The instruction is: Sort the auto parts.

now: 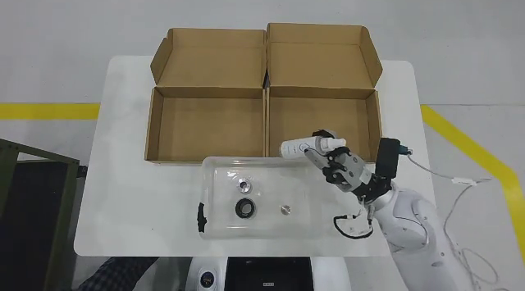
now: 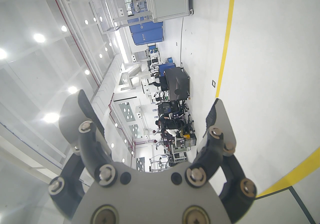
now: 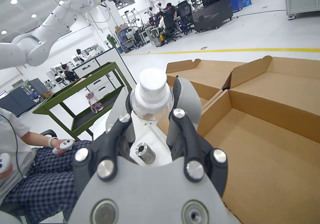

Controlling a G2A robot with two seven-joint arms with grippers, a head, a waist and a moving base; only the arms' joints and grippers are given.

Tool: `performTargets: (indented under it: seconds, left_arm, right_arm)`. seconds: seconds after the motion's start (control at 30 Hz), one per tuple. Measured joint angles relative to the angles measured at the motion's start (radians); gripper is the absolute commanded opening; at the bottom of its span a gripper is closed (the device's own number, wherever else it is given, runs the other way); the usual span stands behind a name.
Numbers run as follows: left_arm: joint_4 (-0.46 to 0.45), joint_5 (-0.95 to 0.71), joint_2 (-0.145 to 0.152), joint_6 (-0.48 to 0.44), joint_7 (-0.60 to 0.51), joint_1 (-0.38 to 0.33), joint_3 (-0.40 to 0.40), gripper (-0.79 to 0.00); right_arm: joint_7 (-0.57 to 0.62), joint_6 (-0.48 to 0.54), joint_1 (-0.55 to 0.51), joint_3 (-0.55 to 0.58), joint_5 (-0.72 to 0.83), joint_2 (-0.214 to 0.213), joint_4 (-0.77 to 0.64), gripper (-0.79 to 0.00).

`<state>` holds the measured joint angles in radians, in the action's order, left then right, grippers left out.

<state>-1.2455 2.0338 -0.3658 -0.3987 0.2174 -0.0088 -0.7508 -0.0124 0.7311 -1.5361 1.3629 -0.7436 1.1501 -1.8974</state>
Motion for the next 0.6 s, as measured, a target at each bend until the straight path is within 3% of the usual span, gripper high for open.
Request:
performTargets:
  seconds: [0.6]
  left_arm:
    - [0.000, 0.000, 0.000, 0.000, 0.000, 0.000, 0.000, 0.000]
  right_arm:
    - [-0.023, -0.019, 0.007, 0.017, 0.050, 0.002, -0.004, -0.785]
